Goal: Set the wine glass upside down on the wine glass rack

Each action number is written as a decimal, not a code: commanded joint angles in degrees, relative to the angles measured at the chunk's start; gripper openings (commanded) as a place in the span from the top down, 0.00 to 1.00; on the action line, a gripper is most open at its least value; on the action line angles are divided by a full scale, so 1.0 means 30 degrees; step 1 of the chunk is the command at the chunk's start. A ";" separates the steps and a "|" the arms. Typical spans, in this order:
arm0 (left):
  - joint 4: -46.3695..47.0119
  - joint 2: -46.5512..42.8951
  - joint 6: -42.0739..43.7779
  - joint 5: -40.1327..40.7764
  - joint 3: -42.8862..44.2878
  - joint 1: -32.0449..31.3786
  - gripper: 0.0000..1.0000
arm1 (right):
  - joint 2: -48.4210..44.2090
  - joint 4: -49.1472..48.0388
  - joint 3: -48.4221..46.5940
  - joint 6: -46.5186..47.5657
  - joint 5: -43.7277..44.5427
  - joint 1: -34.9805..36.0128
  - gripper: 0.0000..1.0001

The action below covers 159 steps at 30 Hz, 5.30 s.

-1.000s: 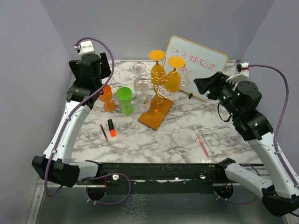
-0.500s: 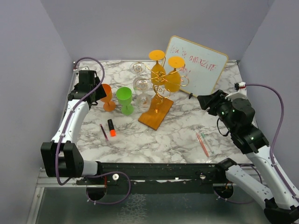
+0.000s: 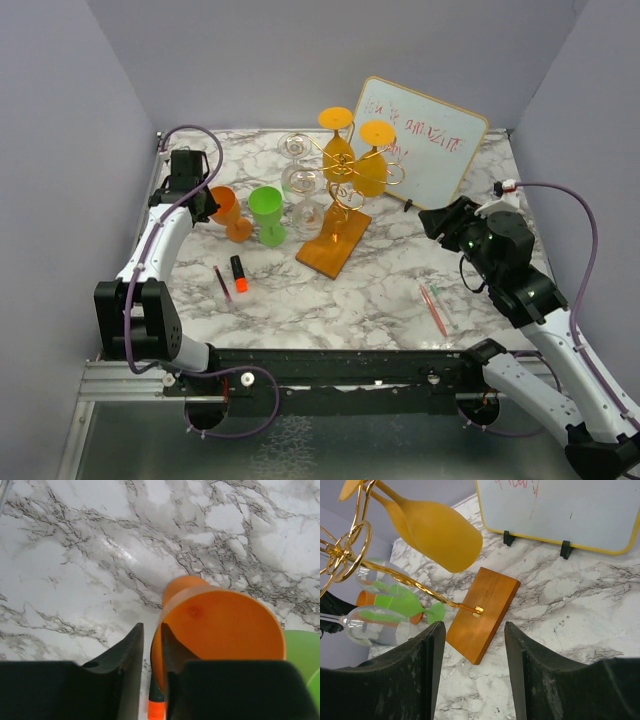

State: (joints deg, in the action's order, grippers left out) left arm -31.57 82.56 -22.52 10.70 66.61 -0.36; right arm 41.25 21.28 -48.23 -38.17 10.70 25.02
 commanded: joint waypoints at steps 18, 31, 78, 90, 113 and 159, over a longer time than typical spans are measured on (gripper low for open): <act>-0.2045 -0.3897 0.0512 0.0956 0.4946 0.0525 1.00 | 0.0137 -0.0395 0.0115 -0.1203 0.0221 -0.0086 0.45; 0.0122 -0.5870 -0.2407 -0.8639 0.9087 0.0528 1.00 | -0.0352 -0.2441 0.0021 0.0850 -0.3727 -0.0055 0.43; 2.2138 -0.4504 0.0980 -0.0231 -0.0101 -1.9691 1.00 | -0.3265 -1.8573 0.5369 -1.6109 -0.4112 -0.0073 0.26; 2.5753 -0.3728 0.4104 -0.0677 -0.1218 -2.1484 1.00 | -0.3179 -1.9719 0.5078 -1.7783 -0.2996 -0.0075 0.50; 2.6343 -0.5751 0.4456 -0.2067 -0.4246 -2.1531 0.72 | -0.2961 -1.9949 0.5292 -1.5711 -0.2303 -0.0062 0.99; 1.3005 -0.3008 -0.9716 -0.9266 0.4057 -1.8676 0.22 | -0.3427 -0.6626 -0.0119 1.5006 -1.3713 -0.0077 0.99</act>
State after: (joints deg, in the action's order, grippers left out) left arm -0.75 71.90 -41.17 -5.50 81.87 -59.44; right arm 30.57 2.66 -49.45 4.36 -26.06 25.02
